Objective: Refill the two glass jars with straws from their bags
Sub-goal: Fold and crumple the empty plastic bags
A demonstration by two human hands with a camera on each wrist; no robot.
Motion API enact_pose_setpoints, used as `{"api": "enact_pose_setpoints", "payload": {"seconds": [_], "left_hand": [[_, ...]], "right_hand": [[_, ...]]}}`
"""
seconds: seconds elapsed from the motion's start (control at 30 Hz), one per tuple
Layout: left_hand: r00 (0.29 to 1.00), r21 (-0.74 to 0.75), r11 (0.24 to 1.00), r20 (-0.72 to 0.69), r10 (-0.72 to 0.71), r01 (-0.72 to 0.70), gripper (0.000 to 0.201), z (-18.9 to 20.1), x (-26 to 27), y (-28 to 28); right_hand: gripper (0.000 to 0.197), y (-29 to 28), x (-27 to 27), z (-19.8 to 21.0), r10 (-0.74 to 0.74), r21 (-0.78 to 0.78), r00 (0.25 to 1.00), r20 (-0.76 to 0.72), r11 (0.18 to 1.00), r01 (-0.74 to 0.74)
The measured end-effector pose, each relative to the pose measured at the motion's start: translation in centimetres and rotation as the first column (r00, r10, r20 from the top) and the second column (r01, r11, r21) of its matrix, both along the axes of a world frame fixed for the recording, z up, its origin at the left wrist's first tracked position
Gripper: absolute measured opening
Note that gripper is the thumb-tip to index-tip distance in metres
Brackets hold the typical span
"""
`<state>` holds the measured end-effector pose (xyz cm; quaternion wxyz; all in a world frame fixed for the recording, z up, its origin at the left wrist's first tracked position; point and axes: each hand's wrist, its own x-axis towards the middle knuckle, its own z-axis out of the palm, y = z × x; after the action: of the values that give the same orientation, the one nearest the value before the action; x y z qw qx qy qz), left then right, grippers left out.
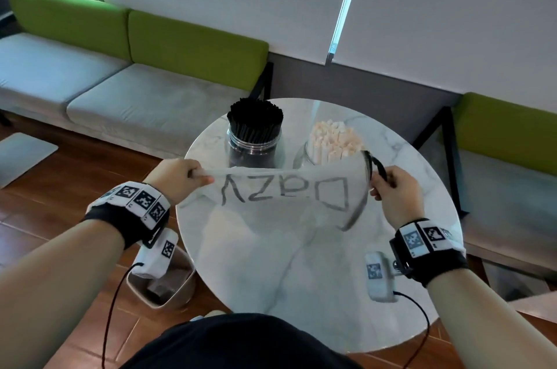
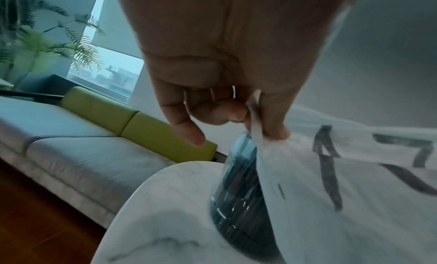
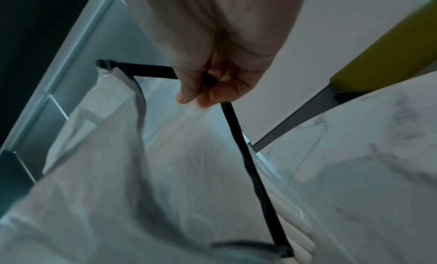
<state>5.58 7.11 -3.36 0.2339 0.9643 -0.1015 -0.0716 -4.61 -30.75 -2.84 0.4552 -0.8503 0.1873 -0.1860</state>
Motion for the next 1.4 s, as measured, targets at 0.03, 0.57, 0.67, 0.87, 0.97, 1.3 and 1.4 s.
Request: {"api": "enact_pose_setpoints", "payload": {"seconds": [0.03,0.57,0.67,0.87,0.97,1.3,1.4], "left_hand": [[0.999,0.015,1.0,-0.041,0.016,-0.016,0.047,-0.1,0.2,0.0],[0.814,-0.51,0.762,-0.58,0.04,-0.4,0.029,-1.2,-0.4,-3.4],[0.787,-0.572,0.676,-0.617,0.019,-0.465,0.025,-0.9,-0.9,-4.7],[0.714,-0.591,0.482,-0.691,0.11,-0.646,0.029,-1.4,-0.7,-3.7],[0.685,-0.612,0.362,-0.72,0.111,-0.703,0.01,-1.9,-1.3,-2.9],[0.587,-0.379,0.857,-0.801,-0.116,-0.348,0.029,-7.9,-6.7,-5.5],[0.677,-0.46,0.803,-0.73,-0.099,-0.379,0.031,-8.5,-5.7,-4.8]], "right_hand": [[0.005,-0.1,-0.1,-0.6,0.017,0.039,1.0,0.01,0.999,-0.017],[0.074,3.7,-3.1,-9.5,0.373,0.242,0.842,-0.39,0.923,-0.297],[0.045,3.9,-1.8,-10.3,0.335,0.274,0.865,-0.373,0.931,-0.242],[0.032,4.0,-1.8,-8.9,0.201,0.498,0.914,-0.354,0.867,0.002],[0.038,4.3,-2.6,-8.6,0.187,0.576,0.891,-0.414,0.812,0.097],[0.047,7.6,-3.8,-8.7,0.279,0.734,0.827,-0.488,0.643,0.217],[0.044,6.2,-4.3,-8.9,0.198,0.615,0.857,-0.476,0.771,0.163]]}}
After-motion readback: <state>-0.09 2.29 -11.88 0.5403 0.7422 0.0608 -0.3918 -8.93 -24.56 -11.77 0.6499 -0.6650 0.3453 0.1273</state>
